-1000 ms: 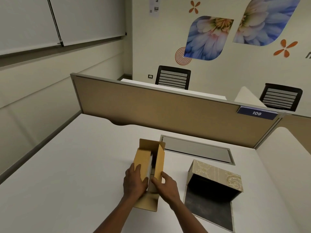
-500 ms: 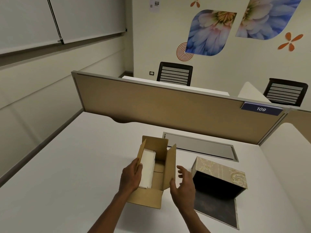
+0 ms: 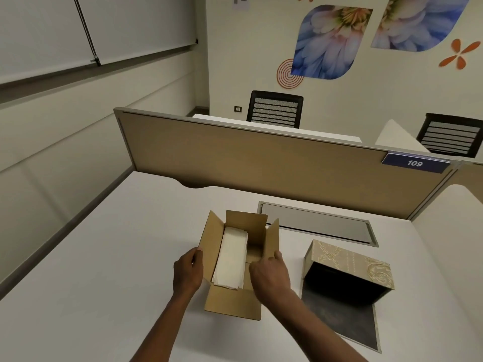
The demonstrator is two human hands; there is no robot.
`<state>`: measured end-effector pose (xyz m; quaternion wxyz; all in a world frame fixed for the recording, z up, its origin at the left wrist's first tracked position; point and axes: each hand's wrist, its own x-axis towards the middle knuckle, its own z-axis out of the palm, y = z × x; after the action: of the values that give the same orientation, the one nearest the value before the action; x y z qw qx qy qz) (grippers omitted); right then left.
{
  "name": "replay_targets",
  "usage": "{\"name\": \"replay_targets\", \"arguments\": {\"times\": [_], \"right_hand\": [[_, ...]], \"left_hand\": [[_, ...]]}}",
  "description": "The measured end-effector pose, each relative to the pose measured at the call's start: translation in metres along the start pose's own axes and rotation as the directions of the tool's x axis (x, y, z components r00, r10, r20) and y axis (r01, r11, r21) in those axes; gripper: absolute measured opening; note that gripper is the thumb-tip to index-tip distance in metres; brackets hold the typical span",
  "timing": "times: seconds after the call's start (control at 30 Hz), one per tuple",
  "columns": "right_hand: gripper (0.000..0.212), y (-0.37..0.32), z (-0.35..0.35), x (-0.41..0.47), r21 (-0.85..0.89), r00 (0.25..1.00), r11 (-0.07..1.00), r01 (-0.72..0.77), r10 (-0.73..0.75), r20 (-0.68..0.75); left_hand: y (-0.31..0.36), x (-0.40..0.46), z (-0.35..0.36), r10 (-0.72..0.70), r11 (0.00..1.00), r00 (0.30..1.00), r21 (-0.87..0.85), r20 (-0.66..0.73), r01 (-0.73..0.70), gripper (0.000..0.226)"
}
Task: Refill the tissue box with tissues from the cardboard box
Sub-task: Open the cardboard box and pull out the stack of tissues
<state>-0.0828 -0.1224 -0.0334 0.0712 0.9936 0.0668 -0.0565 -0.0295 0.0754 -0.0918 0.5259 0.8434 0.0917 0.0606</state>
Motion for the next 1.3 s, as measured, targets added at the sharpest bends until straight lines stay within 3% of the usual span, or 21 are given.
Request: {"name": "replay_targets", "arguments": {"times": [0.1,0.17,0.27,0.33,0.47,0.57,0.67,0.8,1.0,1.3], "right_hand": [[0.009,0.011,0.005,0.014,0.011,0.997,1.0,-0.004,0.003,0.073],[0.004,0.017,0.013,0.021,0.092,0.993,0.995,-0.025,0.014,0.114],[0.003,0.02,0.018,0.034,0.288,0.987,0.951,-0.112,0.073,0.142],[0.016,0.019,0.024,0.042,0.408,0.979,0.893,-0.19,0.139,0.152],[0.034,0.011,0.037,0.059,0.653,0.945,0.683,-0.327,0.229,0.233],[0.061,0.003,0.039,0.072,0.788,0.873,0.378,-0.487,0.256,0.416],[0.082,-0.004,0.041,0.08,0.802,0.803,0.128,-0.584,0.237,0.547],[0.091,-0.014,0.051,0.084,0.781,0.761,-0.088,-0.618,0.18,0.623],[0.087,-0.022,0.066,0.089,0.752,0.711,-0.169,-0.637,0.247,0.658],[0.099,-0.017,0.075,0.103,0.714,0.696,-0.314,-0.626,0.19,0.693]], "left_hand": [[-0.011,0.003,-0.005,-0.016,0.999,0.999,0.027,-0.031,0.017,0.038],[-0.016,0.003,-0.007,-0.024,0.996,0.999,0.08,-0.037,0.027,0.021],[-0.018,0.001,-0.003,0.003,0.97,0.999,0.245,-0.035,0.005,0.039],[-0.016,-0.004,0.002,0.096,0.919,0.995,0.384,-0.013,-0.084,0.044],[-0.006,-0.009,0.02,0.161,0.812,0.979,0.547,0.125,-0.204,0.043],[-0.01,-0.01,0.032,0.069,0.805,0.983,0.572,0.173,-0.157,0.051],[-0.021,-0.013,0.037,0.04,0.803,0.979,0.577,0.2,-0.151,0.06],[-0.031,-0.014,0.043,0.031,0.823,0.978,0.55,0.208,-0.143,0.065],[-0.04,-0.011,0.048,0.0,0.811,0.977,0.571,0.213,-0.125,0.064],[-0.047,-0.013,0.053,-0.005,0.864,0.978,0.493,0.208,-0.101,0.066]]}}
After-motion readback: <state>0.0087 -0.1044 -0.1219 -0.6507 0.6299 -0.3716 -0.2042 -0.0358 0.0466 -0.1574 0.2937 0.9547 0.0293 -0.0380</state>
